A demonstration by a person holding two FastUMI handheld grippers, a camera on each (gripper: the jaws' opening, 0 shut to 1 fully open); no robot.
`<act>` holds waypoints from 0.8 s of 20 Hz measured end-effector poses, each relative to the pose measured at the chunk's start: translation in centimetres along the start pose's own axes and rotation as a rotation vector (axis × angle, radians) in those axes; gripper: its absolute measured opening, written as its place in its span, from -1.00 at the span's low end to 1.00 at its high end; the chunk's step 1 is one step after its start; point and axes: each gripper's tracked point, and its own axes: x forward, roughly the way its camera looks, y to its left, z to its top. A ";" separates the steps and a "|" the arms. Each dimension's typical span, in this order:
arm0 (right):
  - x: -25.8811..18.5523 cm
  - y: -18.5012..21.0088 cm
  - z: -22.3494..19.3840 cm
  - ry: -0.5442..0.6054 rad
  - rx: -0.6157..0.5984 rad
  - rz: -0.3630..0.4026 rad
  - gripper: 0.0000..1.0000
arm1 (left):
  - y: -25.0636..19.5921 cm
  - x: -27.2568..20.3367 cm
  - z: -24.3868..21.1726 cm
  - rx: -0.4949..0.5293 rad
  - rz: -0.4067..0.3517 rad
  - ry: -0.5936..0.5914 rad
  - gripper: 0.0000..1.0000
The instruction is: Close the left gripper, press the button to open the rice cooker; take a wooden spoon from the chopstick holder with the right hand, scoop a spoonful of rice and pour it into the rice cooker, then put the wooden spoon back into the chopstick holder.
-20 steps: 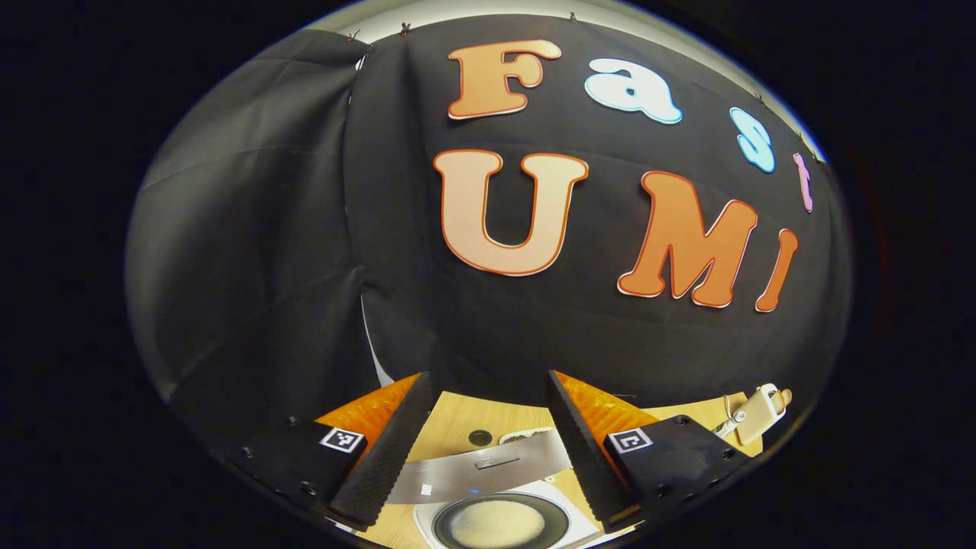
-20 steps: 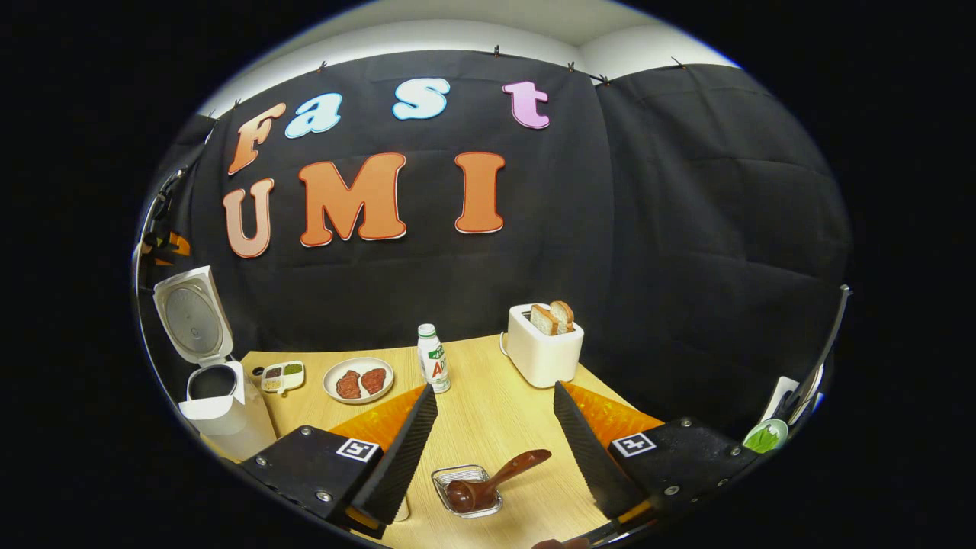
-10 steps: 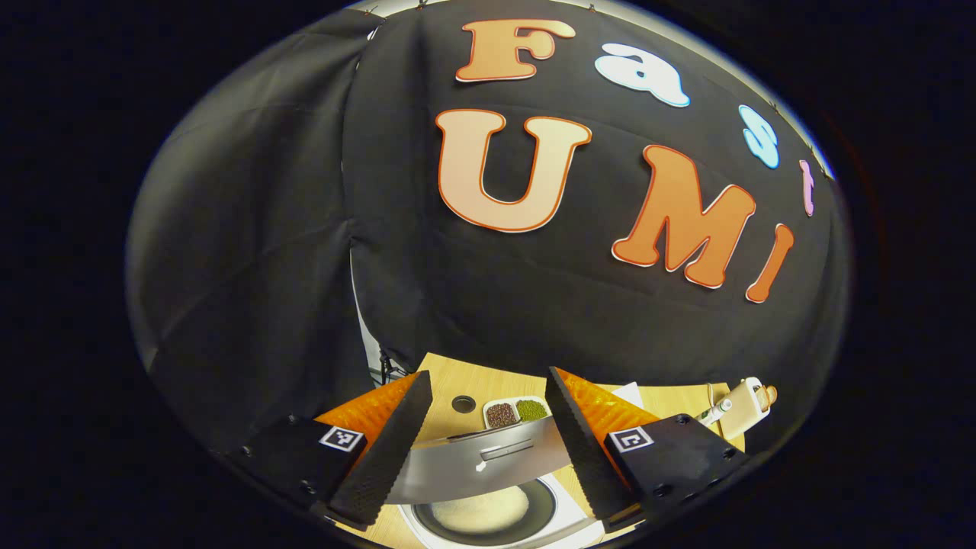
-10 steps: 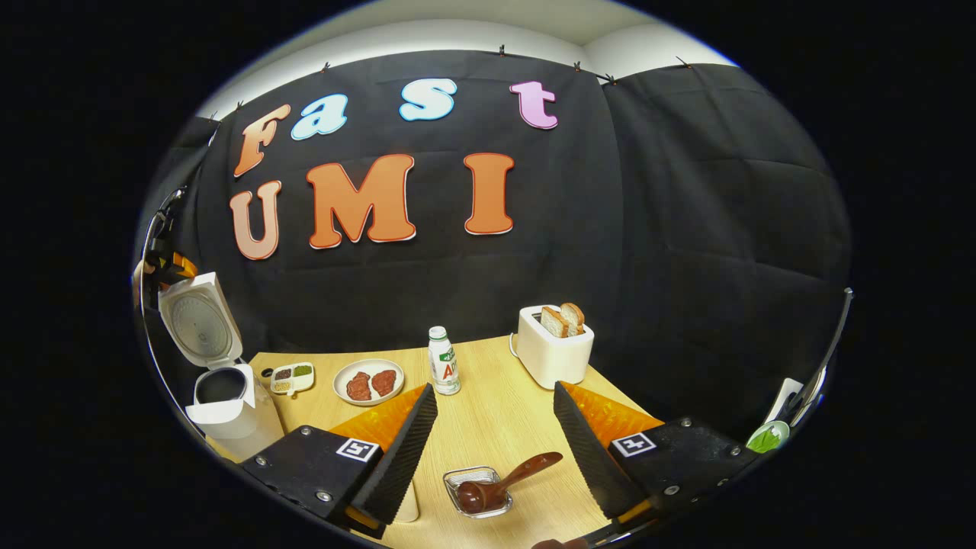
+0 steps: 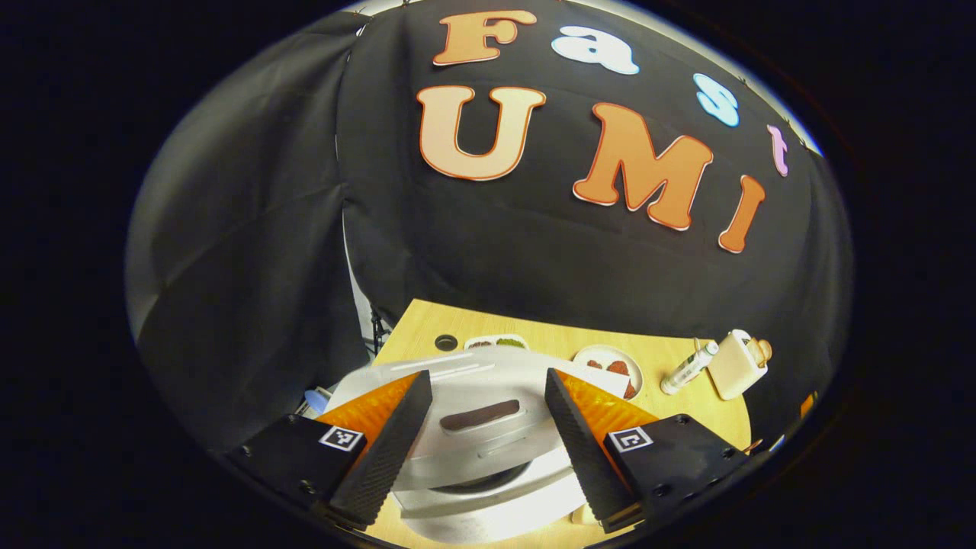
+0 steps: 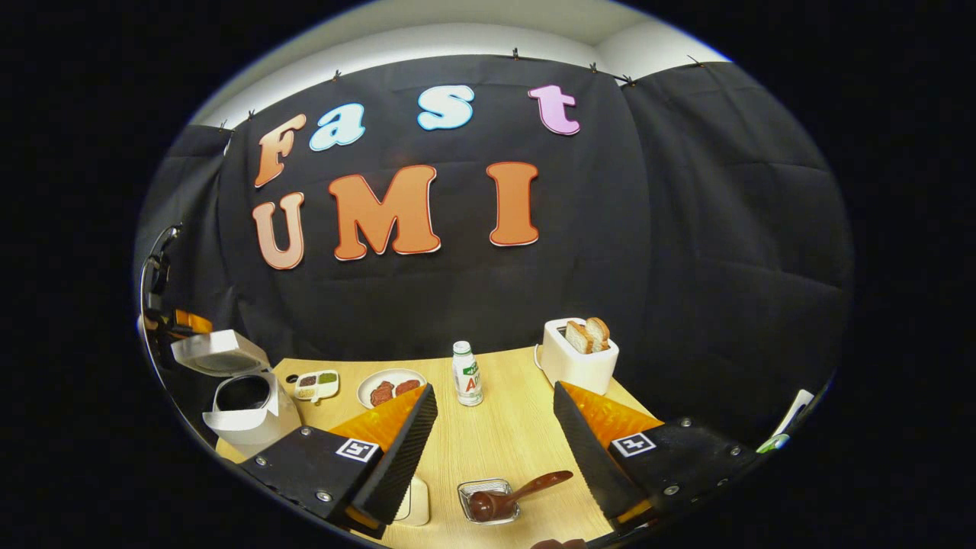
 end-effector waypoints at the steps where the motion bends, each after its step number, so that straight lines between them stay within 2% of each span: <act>1: 0.1 0.0 0.2 0.000 -0.005 0.017 0.90 | -0.2 -0.3 -1.3 0.000 0.010 0.004 1.00; 3: 0.3 -0.2 0.3 0.002 -0.019 0.046 0.90 | -0.8 -0.5 -3.6 -0.010 0.021 0.003 1.00; 4: 0.4 -0.3 0.0 0.008 -0.027 0.060 1.00 | -1.0 -0.7 -4.4 -0.011 0.027 -0.013 1.00; 5: 0.5 -0.4 -0.2 0.014 -0.032 0.072 0.91 | -1.0 -0.6 -4.7 -0.001 0.039 -0.041 1.00; 6: 0.6 -0.6 -0.5 0.022 -0.033 0.081 0.90 | -1.1 -0.6 -5.2 0.005 0.052 -0.055 1.00; 7: 0.7 -0.8 -0.7 0.031 -0.031 0.089 1.00 | -1.1 -0.5 -5.9 0.008 0.065 -0.055 1.00; 8: 0.7 -0.9 -0.9 0.040 -0.026 0.099 0.90 | -1.2 -0.4 -6.6 0.015 0.077 -0.046 1.00; 16: 1.2 -3.5 -2.1 0.075 0.016 0.115 0.90 | -1.0 0.9 -12.6 0.042 0.173 0.047 1.00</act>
